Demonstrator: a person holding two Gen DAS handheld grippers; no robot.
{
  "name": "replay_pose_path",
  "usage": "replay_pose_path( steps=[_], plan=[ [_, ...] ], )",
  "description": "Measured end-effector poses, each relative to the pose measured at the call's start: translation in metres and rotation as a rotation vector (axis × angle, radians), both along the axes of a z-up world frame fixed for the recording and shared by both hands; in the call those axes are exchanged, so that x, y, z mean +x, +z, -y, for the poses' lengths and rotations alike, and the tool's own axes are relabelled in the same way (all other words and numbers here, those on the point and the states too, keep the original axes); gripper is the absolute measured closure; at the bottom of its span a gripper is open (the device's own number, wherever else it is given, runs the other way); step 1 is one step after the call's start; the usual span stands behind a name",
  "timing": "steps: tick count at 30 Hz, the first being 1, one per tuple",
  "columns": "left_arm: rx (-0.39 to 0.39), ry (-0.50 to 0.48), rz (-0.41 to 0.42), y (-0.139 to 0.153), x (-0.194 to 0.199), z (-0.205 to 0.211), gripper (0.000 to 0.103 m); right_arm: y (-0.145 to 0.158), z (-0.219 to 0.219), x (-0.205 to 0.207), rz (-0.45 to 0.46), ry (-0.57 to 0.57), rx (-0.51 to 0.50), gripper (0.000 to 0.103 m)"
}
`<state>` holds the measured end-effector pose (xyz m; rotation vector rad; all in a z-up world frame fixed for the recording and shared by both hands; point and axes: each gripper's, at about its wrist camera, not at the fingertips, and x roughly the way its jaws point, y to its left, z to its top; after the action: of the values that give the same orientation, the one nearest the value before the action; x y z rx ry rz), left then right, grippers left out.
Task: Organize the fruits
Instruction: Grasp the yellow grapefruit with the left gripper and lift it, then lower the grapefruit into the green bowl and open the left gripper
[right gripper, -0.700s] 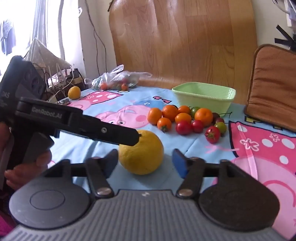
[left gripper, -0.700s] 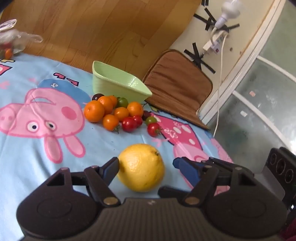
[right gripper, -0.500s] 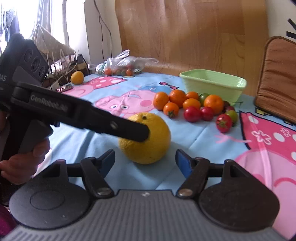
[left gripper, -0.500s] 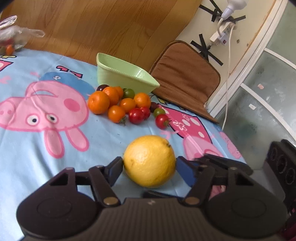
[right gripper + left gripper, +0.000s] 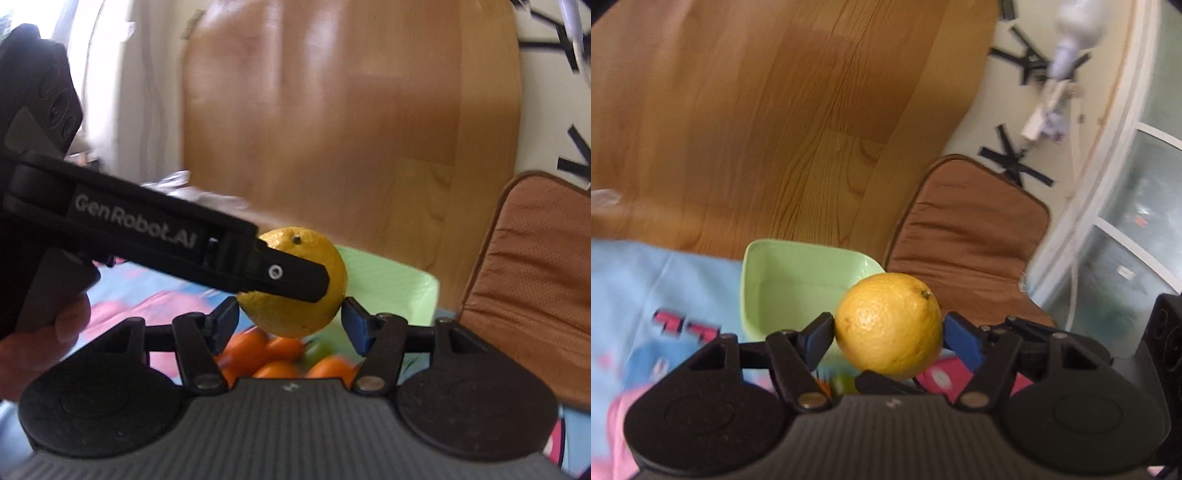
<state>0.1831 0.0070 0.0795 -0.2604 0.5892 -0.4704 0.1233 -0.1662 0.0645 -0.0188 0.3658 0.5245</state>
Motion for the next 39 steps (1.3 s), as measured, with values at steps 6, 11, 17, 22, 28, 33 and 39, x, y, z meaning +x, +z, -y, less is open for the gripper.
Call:
replay_pose_path(
  steps=[6, 11, 17, 22, 28, 33, 39],
  plan=[
    [0.030, 0.004, -0.139, -0.029, 0.075, 0.016, 0.035, -0.013, 0.007, 0.075, -0.166, 0.011, 0.020, 0.040],
    [0.073, 0.010, -0.173, -0.048, 0.093, 0.023, 0.034, -0.026, 0.001, 0.109, -0.220, 0.022, -0.005, 0.038],
    [0.058, 0.002, -0.161, -0.044, 0.085, 0.019, 0.032, -0.023, 0.000, 0.093, -0.170, 0.010, 0.019, 0.035],
    [-0.009, 0.020, -0.052, -0.013, 0.029, -0.005, 0.032, -0.011, 0.030, 0.062, -0.127, -0.056, 0.074, 0.036],
    [-0.002, 0.067, 0.022, -0.020, -0.065, -0.033, 0.032, -0.025, 0.060, -0.010, -0.130, -0.053, 0.226, 0.061],
    [0.041, 0.124, -0.025, -0.041, -0.102, -0.046, 0.034, -0.040, 0.035, -0.044, -0.161, 0.000, 0.214, 0.078],
    [0.014, 0.120, -0.079, -0.051, -0.088, -0.054, 0.036, -0.042, -0.029, -0.045, -0.083, 0.077, -0.008, 0.076]
  ],
)
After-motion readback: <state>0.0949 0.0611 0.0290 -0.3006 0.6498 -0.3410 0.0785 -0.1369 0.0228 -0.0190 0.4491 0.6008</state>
